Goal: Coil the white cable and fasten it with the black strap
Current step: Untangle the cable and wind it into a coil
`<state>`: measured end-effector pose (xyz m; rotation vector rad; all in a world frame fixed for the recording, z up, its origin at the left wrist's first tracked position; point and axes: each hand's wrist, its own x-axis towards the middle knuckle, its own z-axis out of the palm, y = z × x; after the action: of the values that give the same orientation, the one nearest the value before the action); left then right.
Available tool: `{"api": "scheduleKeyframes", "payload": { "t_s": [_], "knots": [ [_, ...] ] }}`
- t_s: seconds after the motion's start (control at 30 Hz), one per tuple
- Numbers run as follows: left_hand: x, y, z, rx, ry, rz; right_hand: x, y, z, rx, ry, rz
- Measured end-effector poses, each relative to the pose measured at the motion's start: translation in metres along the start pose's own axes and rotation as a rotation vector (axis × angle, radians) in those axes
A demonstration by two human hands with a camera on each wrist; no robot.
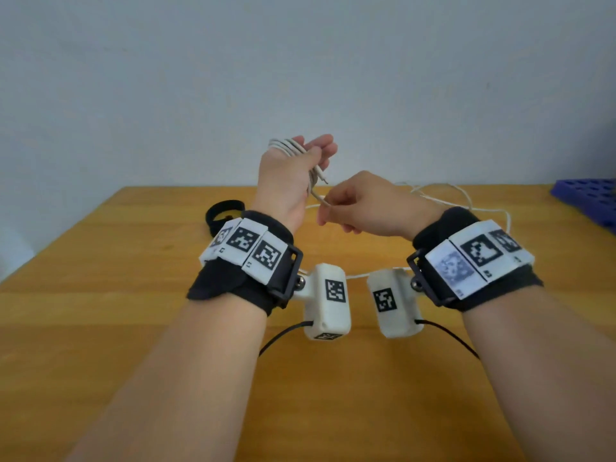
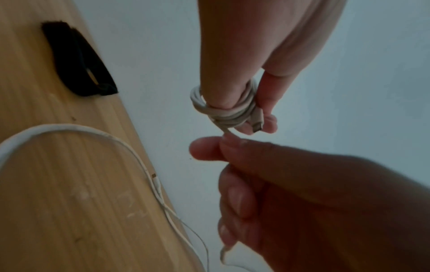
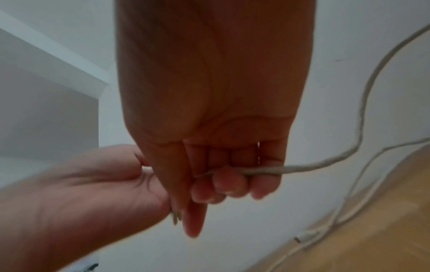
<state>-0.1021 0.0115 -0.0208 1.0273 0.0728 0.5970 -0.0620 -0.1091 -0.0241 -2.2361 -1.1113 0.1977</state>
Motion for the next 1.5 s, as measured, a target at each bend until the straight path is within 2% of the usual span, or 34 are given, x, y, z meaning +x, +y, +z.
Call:
{"api": "scheduleKeyframes", "payload": {
  "t_s": [0.17, 0.27, 0.4, 0.57, 0.87, 1.13, 1.5],
  "knots": [
    [0.004, -0.006, 0.0, 0.09, 0.0, 0.048, 0.0, -0.006, -0.012, -0.125, -0.082, -0.029],
    [0.005, -0.007, -0.001, 0.243, -0.007, 0.093, -0.004, -0.011, -0.019, -0.127, -0.079, -0.051],
    [0.001, -0.005, -0.003, 0.515, -0.056, 0.113, -0.007, -0.012, -0.023, -0.101, 0.031, -0.073],
    [0.001, -0.004, -0.002, 0.791, -0.086, 0.105, -0.011, -0.007, -0.028, 0.043, 0.175, -0.129],
    [-0.007, 0.006, 0.004, 0.688, -0.372, -0.122, -0.01, 0.001, -0.034, 0.246, 0.387, -0.22],
    [-0.008, 0.006, 0.004, 0.582, -0.47, -0.228, -0.005, 0.008, -0.03, 0.454, 0.522, -0.286],
    [-0.004, 0.009, -0.002, 0.441, -0.626, -0.293, 0.0, 0.013, -0.02, 0.529, 0.64, -0.246]
  ]
}}
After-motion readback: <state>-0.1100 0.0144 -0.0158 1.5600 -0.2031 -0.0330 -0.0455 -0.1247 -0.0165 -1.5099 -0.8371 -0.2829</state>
